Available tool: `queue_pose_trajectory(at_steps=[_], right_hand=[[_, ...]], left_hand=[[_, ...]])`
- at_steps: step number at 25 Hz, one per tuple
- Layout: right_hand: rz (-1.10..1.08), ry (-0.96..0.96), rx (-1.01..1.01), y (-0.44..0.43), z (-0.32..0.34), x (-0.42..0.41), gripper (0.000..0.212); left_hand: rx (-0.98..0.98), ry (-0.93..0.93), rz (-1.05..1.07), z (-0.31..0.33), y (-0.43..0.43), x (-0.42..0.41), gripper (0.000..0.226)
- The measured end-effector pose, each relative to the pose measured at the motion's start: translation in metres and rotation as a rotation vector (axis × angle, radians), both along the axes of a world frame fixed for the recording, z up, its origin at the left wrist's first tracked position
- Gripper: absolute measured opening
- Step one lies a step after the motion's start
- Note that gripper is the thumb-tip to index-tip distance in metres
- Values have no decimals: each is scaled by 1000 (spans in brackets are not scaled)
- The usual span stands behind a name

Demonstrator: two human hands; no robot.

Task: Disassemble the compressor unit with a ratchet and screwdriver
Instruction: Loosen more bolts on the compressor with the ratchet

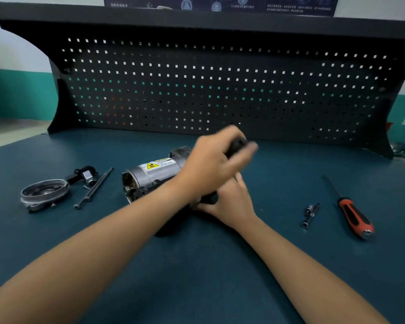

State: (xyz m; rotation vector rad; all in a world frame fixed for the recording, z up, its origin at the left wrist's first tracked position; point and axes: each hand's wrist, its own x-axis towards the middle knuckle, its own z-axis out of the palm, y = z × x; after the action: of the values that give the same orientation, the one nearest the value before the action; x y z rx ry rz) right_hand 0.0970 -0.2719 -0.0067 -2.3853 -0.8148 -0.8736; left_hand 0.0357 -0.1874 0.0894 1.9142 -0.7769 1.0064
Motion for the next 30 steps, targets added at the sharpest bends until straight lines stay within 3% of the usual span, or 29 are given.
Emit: queue_pose_trajectory(at_steps=[5, 9, 11, 14, 16, 19, 21, 22, 24, 26, 29, 30], right_hand=[[-3, 39, -59, -3, 2, -3, 75], [12, 32, -63, -2, 1, -1, 75], [10, 27, -35, -3, 3, -2, 76], [14, 40, -22, -3, 3, -5, 77], [9, 21, -32, -2, 3, -4, 78], [38, 46, 106, -6, -4, 1, 65], [17, 155, 157, -9, -5, 0, 54], [24, 188, 181, -8, -3, -2, 56], [-16, 51, 144, -4, -3, 2, 69], [6, -13, -39, -1, 4, -2, 77], [23, 72, -67, -3, 4, 0, 75], [21, 96, -69, -4, 3, 0, 76]], left_hand=[[-751, 451, -3, 24, 48, 37, 26], [-1144, 771, 29, 12, 82, 55, 29], [-1239, 841, 20, 9, 86, 57, 33], [-1089, 760, 15, 18, 69, 52, 26], [-803, 487, -3, 25, 42, 36, 19], [-2, 32, -100, 5, 4, -3, 16], [389, -58, -105, -15, -5, -17, 29], [410, -50, -95, -18, -4, -17, 32], [220, -56, -62, -9, 3, -7, 27], [-97, 26, 35, 10, 11, 8, 28], [-633, 315, 76, 24, 39, 38, 32], [-704, 389, 156, 20, 53, 47, 31]])
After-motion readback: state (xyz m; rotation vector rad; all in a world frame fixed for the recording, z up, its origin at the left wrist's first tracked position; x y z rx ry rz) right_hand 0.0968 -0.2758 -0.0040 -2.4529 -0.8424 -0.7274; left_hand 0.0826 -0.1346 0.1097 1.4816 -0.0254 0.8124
